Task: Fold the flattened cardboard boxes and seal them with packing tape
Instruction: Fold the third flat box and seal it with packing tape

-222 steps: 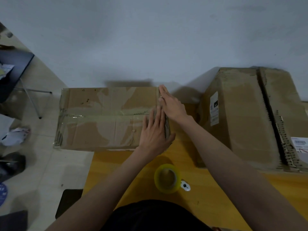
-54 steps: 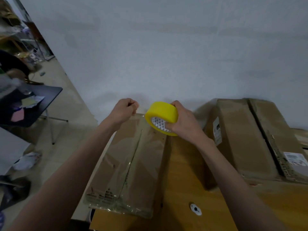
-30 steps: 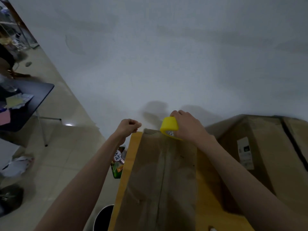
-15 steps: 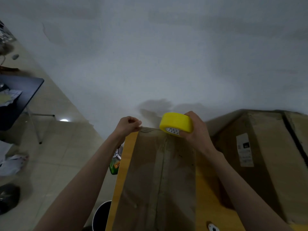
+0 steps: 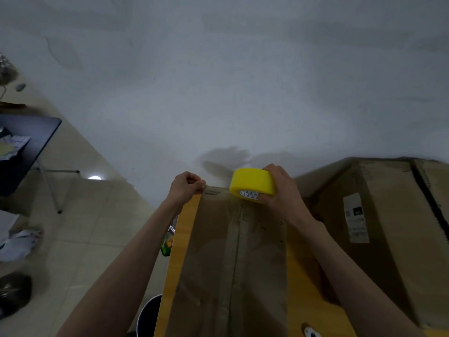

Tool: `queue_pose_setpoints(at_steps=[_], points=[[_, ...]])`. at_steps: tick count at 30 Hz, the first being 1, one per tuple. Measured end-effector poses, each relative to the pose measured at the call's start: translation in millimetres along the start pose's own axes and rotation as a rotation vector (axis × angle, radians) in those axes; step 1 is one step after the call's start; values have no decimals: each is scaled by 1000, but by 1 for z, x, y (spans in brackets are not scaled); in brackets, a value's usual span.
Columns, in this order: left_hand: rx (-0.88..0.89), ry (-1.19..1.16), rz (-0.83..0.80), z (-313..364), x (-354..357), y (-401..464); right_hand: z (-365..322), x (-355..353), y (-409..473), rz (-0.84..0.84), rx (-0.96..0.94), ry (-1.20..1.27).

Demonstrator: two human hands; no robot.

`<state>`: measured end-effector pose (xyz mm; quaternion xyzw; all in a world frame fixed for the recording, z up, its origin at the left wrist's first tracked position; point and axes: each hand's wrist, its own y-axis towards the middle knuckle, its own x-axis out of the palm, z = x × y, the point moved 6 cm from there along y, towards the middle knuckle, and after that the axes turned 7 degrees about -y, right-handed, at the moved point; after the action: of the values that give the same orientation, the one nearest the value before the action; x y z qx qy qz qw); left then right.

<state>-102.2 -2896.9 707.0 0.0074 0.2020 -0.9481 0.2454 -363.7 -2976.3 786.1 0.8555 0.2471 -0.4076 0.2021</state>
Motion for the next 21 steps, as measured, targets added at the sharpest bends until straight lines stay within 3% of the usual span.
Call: queue_pose_setpoints(at_steps=[9,13,17,21], points=[[-25,67,8,0,2,-3,3,5,-2,-3,-14,-32],[24,304,59,7,2,-8,4,5,-4,11,-42,6],[281,658,223,24,4,-27,13,3,-13,123,20,132],[516,889,66,-2,44,-63,21,8,-21,188,116,252]])
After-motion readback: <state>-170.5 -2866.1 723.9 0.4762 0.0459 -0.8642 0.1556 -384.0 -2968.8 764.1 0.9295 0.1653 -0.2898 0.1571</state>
